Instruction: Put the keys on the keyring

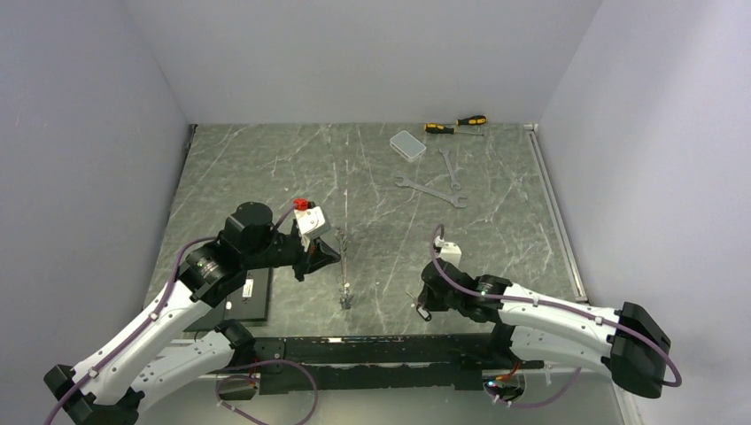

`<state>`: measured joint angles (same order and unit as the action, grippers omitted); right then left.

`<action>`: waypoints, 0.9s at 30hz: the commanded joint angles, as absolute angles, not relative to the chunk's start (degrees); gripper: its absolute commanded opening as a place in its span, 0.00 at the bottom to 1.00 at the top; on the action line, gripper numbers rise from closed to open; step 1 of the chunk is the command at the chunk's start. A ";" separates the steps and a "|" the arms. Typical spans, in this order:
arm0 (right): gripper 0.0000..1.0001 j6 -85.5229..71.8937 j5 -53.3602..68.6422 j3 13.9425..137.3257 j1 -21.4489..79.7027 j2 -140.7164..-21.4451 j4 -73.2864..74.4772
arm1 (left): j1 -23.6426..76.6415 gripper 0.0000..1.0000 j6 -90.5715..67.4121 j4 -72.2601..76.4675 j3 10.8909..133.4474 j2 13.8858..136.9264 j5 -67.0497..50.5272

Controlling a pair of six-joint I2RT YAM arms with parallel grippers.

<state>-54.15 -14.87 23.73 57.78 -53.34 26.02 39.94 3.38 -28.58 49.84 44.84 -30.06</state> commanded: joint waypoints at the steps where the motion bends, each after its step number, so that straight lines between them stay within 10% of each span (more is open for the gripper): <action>1: 0.00 -51.28 -16.14 24.65 57.64 -50.78 23.63 | 39.81 0.00 3.56 -26.32 52.16 44.78 -30.15; 27: 0.00 -17.57 -7.30 31.75 57.66 -43.43 1.60 | 39.12 0.00 3.69 -25.84 52.21 47.02 -31.23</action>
<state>-25.17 -12.34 28.58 57.78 -44.62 9.23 39.51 3.38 -28.56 49.84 46.44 -30.13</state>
